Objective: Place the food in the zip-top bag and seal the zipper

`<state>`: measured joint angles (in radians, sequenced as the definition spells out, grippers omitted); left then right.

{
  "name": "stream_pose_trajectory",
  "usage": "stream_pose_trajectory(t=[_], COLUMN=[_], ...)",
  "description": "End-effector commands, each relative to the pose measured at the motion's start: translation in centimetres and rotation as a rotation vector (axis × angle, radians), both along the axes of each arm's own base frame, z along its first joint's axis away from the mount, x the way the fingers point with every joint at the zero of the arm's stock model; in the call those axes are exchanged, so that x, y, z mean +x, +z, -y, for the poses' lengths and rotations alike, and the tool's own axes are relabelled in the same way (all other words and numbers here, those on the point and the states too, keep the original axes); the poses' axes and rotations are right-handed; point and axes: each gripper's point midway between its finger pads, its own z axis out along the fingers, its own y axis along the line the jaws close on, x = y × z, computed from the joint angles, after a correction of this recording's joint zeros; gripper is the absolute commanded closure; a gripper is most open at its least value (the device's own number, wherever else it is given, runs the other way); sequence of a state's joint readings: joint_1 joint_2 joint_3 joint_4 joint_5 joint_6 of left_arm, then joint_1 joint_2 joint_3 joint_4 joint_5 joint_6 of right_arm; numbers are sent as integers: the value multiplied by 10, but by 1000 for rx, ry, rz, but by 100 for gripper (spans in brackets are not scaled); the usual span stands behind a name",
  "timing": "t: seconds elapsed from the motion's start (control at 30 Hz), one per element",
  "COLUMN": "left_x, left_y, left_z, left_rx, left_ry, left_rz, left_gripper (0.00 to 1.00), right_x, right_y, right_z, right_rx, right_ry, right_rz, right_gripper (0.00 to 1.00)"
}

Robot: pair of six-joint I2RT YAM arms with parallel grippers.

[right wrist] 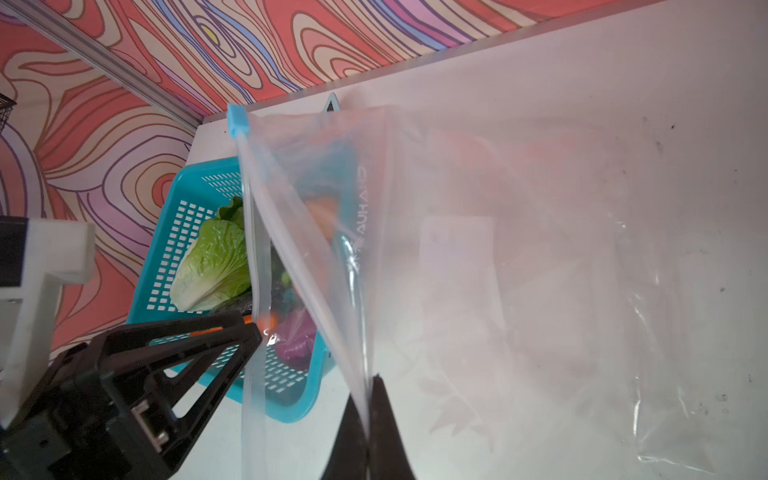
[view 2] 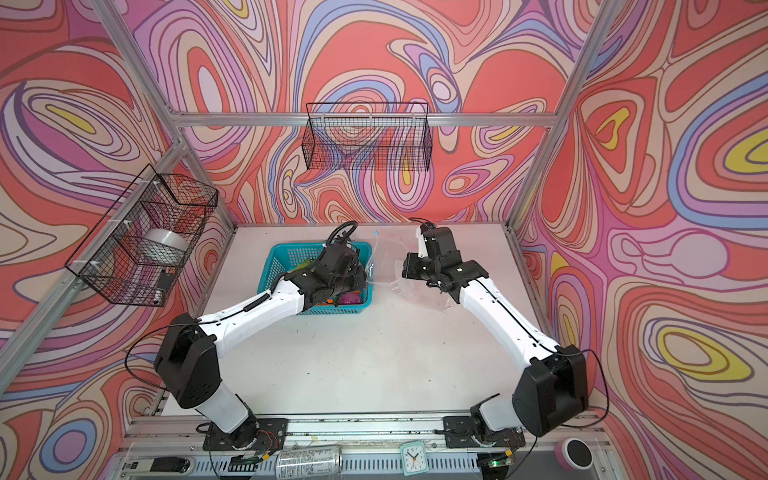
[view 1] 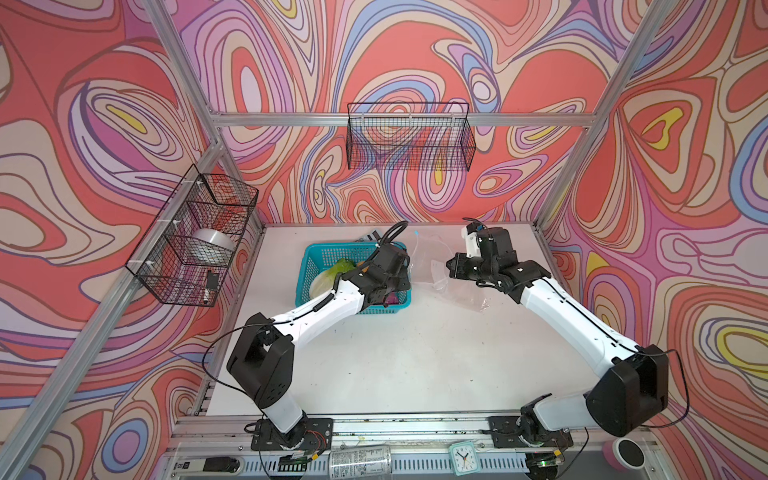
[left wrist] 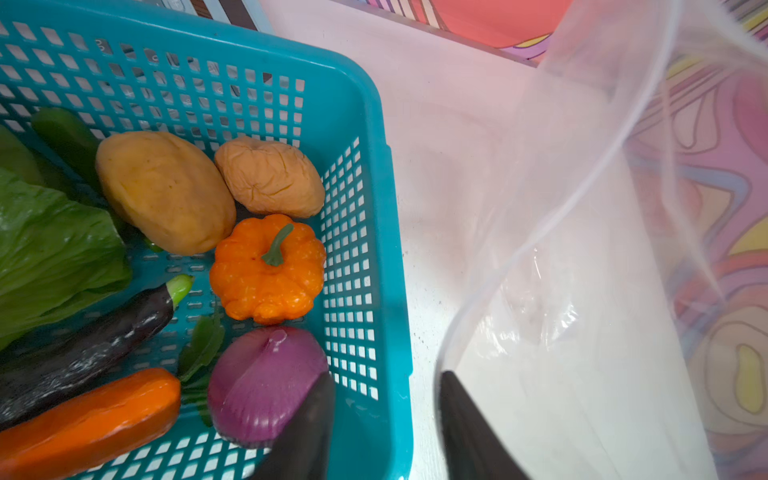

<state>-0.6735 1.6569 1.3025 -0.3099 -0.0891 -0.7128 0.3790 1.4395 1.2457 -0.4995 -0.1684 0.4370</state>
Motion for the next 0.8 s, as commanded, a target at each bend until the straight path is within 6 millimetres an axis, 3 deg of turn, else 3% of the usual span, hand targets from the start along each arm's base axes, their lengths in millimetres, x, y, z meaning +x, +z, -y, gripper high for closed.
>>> stream_pose_trajectory(t=[0.0,0.13,0.27,0.33,0.5,0.77], left_x=[-4,-7,-5,-3,4,26], left_y=[23,52,67,61,21,-18], left_z=[-2,-19,-49,-60,-68,-50], left_rx=[-68,-73,70,116,101,213], left_ry=[-47,-58,-58,-88,-207,-360], left_rz=[0,69,172,172,69,-6], left_gripper=[26,19,12,12,16,7], right_x=[9,14,19,21,23,21], right_y=[-4,-5,-2,0,2,-2], right_z=[-2,-4,-9,-11,-12,-11], right_rx=[10,14,31,36,36,22], right_ry=[-10,-7,2,5,7,12], right_rz=[0,1,9,12,16,5], right_gripper=[100,100,100,100,100,100])
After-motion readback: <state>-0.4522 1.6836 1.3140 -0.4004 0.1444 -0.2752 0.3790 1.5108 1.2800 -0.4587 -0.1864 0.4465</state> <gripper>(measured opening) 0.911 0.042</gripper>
